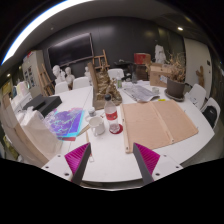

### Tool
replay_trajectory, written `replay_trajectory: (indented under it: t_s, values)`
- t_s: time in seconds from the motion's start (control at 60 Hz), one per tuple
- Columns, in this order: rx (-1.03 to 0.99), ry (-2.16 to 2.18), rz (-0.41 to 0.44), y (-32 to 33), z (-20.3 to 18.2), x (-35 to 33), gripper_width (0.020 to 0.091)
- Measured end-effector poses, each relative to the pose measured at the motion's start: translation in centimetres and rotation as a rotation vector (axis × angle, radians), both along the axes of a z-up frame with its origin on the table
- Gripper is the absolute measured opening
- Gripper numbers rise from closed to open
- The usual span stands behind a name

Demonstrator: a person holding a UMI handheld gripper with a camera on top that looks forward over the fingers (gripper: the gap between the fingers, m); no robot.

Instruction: Pour water

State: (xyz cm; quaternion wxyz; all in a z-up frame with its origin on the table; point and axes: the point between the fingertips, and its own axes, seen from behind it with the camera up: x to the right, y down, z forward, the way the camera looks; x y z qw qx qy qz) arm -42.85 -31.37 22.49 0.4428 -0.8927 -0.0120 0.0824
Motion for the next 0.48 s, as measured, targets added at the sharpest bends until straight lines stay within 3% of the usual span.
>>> replay_trajectory:
  t_s: [0.483]
  values:
    - [0.044,-0.167,-0.034,-1.3,1.6,1.7,0.0853]
